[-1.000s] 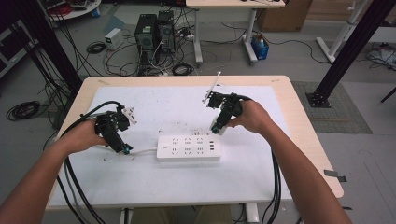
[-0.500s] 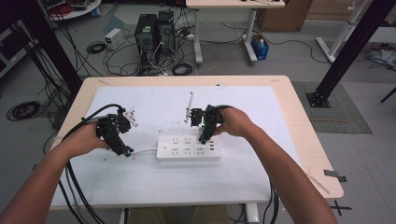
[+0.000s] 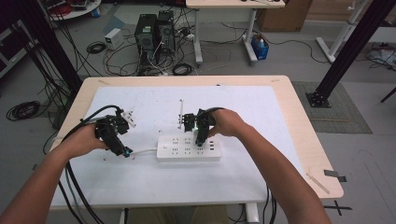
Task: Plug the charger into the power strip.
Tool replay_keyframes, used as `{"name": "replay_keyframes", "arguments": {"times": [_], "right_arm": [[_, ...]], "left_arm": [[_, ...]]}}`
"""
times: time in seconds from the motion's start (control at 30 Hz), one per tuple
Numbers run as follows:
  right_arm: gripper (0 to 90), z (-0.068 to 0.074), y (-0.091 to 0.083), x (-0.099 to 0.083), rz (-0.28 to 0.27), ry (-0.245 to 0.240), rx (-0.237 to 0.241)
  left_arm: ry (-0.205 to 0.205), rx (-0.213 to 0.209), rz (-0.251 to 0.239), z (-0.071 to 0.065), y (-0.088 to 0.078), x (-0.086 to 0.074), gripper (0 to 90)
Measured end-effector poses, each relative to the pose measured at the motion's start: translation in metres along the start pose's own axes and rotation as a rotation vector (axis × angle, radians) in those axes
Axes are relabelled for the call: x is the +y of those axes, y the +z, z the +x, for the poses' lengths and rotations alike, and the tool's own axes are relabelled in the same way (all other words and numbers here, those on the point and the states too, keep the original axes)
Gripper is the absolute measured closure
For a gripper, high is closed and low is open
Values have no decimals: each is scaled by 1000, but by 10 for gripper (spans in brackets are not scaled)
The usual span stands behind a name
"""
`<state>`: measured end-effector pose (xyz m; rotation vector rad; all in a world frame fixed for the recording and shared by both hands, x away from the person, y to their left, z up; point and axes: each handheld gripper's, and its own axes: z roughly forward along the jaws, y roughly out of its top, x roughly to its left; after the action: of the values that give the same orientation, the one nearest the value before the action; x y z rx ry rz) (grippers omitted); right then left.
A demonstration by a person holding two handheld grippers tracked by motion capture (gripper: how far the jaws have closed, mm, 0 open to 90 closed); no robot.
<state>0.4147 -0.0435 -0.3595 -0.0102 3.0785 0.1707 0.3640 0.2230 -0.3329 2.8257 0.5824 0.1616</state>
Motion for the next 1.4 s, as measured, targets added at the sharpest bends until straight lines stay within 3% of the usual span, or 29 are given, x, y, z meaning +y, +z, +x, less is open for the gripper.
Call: {"name": "replay_keyframes", "arguments": {"times": [0.1, 0.2, 0.27, 0.3, 0.47, 0.53, 0.67, 0.77, 0.83, 0.93, 1.03, 1.17, 1.2, 1.23, 1.4], "right_arm": [[624, 1, 2, 6, 37, 29, -4], [625, 6, 9, 11, 86, -3, -38], [625, 7, 9, 11, 81, 4, -41], [626, 6, 9, 10, 85, 26, -32], [627, -4, 10, 6, 50, 44, 20], [627, -4, 10, 6, 48, 52, 20], [626, 5, 11, 4, 32, 38, -33], [627, 11, 14, 9, 61, 12, -66], [627, 7, 16, 10, 66, 9, -49], [626, -3, 16, 4, 27, 66, 19], [625, -9, 17, 0, -1, 88, 59], [624, -10, 18, -6, -42, 104, 66], [624, -9, 18, -7, -46, 107, 64], [624, -10, 18, -7, -53, 102, 65], [618, -10, 18, -6, -47, 95, 69]], "left_arm": [[1, -6, -5, -1, 2, 0, 196], [13, -11, -6, -2, 3, -1, 196], [12, -13, -8, -2, 3, -1, 196], [0, -15, -15, -3, 4, -1, 196], [2, -22, -24, -5, 7, 1, 196], [2, -25, -27, -6, 7, 1, 196], [4, -31, -19, -5, 10, 3, 196], [-3, -31, -35, -5, 8, 3, 196], [6, -30, -25, -4, 6, 3, 196], [-2, -25, -34, -5, 6, 3, 196], [-15, -30, -31, -6, 8, 1, 196], [-25, -32, -36, -6, 9, 0, 196], [-9, -30, -25, -4, 8, 1, 196], [-27, -30, -42, -5, 10, 0, 196], [-15, -26, -34, -5, 9, 0, 196]]}}
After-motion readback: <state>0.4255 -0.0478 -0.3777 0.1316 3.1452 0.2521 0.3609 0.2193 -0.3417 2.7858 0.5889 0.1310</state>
